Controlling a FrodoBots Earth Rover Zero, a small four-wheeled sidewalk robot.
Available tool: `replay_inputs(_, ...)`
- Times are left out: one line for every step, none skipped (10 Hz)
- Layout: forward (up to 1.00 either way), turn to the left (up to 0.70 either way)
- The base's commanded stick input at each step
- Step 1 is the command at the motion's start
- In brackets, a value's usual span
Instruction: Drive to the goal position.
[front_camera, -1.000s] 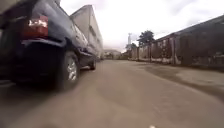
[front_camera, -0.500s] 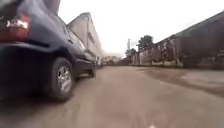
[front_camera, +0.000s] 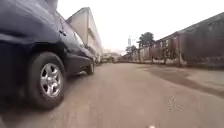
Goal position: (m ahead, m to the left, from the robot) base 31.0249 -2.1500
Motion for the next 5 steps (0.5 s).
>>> replay_inputs(0.7,0.0)
replay_inputs(0.7,0.0)
replay_inputs(0.7,0.0)
replay_inputs(0.7,0.0)
replay_inputs(0.7,0.0)
